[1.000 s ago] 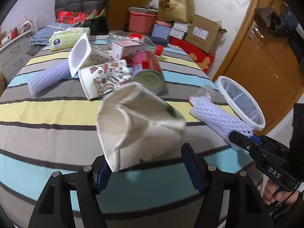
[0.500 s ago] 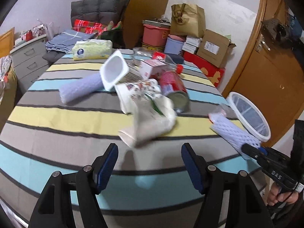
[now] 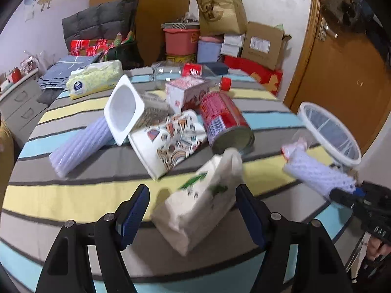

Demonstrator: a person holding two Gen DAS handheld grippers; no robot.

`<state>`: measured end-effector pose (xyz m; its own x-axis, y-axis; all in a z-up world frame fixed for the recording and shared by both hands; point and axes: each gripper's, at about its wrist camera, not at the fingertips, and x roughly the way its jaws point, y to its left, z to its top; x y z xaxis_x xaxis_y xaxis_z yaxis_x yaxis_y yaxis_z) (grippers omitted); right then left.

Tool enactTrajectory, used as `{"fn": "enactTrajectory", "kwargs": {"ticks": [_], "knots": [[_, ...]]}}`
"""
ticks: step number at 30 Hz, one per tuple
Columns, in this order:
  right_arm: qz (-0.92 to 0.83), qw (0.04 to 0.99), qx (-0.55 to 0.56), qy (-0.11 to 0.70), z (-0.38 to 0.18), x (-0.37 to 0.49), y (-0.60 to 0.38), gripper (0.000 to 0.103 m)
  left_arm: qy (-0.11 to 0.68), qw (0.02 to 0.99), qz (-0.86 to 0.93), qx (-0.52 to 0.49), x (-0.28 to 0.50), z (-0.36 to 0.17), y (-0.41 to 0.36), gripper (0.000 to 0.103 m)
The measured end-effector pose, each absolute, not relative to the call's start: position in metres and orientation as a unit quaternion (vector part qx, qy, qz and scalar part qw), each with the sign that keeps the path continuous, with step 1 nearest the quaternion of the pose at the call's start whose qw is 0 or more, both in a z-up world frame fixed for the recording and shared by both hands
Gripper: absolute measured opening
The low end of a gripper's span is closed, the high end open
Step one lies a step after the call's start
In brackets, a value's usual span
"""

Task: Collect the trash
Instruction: 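Grasp the white foam mesh sleeve with the right tool while the left tool grasps the white cloth bag, then carry the foam sleeve and cloth bag over the white wastebasket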

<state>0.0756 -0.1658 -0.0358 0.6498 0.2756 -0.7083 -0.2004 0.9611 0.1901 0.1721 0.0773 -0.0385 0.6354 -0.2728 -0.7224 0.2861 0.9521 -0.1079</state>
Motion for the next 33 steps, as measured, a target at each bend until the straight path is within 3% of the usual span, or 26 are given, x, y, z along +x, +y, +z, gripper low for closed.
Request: {"fn": "enactTrajectory", "kwargs": {"ticks": [6,7,9,15,33], "knots": [[0.134,0.906,0.048,0.398,-0.036,0.075,-0.166,0.024,0.415,0.89,-0.187,-0.013,0.181,-0.044,0.076,0.072],[0.134,0.906,0.048,0.398,-0.036,0.075,-0.166,0.024,0.416,0.889,-0.193,-0.01,0.179,-0.045,0.073,0.07],[0.135,0.906,0.051,0.398,-0.036,0.075,-0.167,0.024,0.42,0.883,-0.208,-0.006,0.176,-0.046,0.066,0.054],[0.137,0.906,0.054,0.397,-0.037,0.076,-0.168,0.024,0.424,0.884,-0.198,-0.018,0.172,-0.047,0.06,0.046],[0.142,0.915,0.065,0.373,-0.027,0.07,-0.173,0.023,0.389,0.904,-0.177,-0.021,0.14,-0.017,0.046,0.043]]}}
